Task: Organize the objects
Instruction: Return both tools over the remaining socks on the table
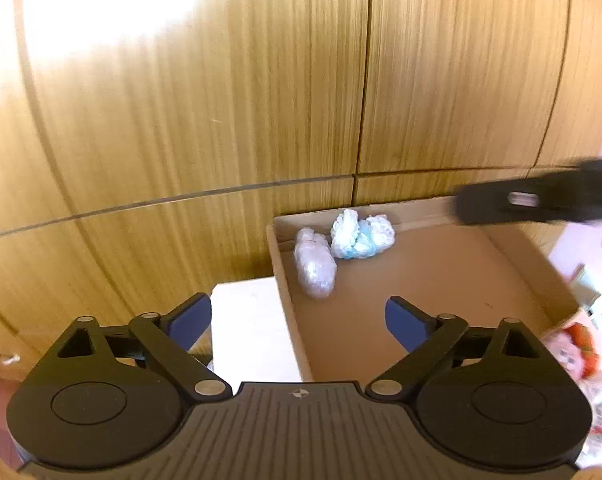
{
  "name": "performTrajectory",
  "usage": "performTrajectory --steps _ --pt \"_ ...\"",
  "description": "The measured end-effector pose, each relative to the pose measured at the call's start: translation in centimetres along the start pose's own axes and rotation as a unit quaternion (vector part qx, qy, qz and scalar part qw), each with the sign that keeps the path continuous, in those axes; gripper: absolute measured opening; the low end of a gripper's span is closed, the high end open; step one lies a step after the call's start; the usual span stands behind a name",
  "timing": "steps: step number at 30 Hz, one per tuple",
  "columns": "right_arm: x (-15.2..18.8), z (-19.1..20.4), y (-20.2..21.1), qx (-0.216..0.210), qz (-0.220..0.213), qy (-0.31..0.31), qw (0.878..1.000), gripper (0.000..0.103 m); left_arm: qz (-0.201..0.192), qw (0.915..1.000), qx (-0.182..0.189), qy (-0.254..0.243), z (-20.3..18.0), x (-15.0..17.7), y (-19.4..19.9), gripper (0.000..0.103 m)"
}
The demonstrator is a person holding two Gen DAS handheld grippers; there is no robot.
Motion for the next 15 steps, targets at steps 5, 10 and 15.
performTrajectory --steps 5,10,15 --pt "5.8 2.6 7.2 -0.013 -0.055 0.038 0.998 0.100 -0.023 0.9994 -0.007 0.025 0.5 3.9 4.9 0.102" --pt "14.4 3.2 11.2 0.017 -0.064 0.098 0.993 0.102 -0.022 0.9987 -0.003 0.047 -1.2 9.5 7.4 0.102" --pt "19.0 3.4 9.6 0.046 -0.027 0.157 0.986 0.100 -0.004 0.9994 0.001 0.035 -4.4 14.7 6.3 0.102"
Point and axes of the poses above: each gripper's, at about its wrist camera, not at the fingertips, and y roughly against the way its jaws point, z to its left, x to its underside, the point moved 1 cm from there along -y, roughly the way its jaws point, and after that the axes turned 7 degrees about -x, right-handed, at the moved point
